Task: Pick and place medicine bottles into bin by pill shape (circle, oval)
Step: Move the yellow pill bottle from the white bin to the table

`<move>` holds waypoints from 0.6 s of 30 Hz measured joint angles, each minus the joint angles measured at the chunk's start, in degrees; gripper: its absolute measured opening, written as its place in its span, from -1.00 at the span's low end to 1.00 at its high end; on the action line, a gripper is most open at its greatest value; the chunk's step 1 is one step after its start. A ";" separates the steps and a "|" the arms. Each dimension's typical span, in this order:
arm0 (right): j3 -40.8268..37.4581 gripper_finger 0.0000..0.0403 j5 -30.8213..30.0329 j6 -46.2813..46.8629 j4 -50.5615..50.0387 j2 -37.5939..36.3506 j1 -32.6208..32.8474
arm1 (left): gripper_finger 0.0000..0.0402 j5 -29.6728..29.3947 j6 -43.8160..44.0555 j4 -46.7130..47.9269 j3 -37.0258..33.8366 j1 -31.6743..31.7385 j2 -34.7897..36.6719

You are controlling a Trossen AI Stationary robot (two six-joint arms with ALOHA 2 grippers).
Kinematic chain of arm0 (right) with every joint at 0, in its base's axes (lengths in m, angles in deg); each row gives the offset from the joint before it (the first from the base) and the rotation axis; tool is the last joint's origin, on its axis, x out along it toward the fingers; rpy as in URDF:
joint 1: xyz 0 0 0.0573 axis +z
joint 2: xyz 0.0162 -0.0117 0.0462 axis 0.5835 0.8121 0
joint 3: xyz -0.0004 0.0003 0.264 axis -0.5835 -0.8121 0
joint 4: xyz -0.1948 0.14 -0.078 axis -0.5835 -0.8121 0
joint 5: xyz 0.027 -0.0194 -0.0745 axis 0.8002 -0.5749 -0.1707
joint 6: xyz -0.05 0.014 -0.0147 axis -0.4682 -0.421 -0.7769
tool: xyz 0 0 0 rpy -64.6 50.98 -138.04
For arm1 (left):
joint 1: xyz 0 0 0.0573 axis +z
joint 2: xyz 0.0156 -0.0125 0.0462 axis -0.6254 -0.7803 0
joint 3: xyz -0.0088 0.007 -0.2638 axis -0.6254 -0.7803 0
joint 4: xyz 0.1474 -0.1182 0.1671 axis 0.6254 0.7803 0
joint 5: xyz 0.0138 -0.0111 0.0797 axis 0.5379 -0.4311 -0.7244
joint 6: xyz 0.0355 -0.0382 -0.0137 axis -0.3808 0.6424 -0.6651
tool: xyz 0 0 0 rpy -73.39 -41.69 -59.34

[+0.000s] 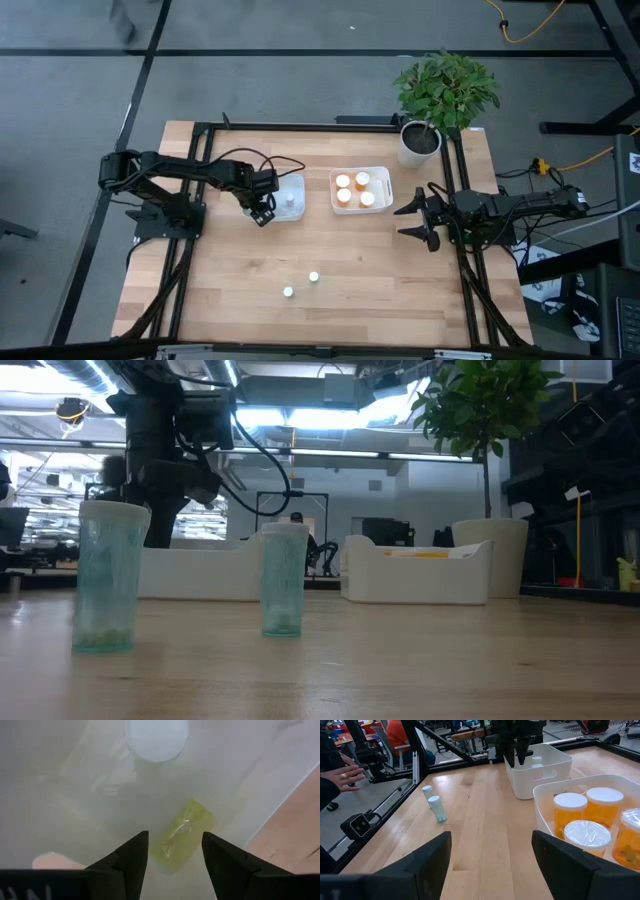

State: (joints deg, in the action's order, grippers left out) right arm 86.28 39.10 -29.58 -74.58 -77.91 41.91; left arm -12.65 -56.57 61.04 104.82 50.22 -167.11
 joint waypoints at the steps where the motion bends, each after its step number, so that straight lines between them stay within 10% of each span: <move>1: 0.00 0.39 -0.01 0.00 0.00 0.00 0.01 | -0.11 0.02 -0.34 0.00 0.00 0.00 0.00; 18: 0.00 0.39 0.00 -0.02 0.02 0.00 0.00 | -0.11 1.59 -4.80 -1.95 0.05 1.67 -5.03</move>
State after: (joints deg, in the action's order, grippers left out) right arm 86.28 39.10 -29.60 -74.56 -77.91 41.91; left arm -11.06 -61.37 59.09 104.87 51.89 -172.13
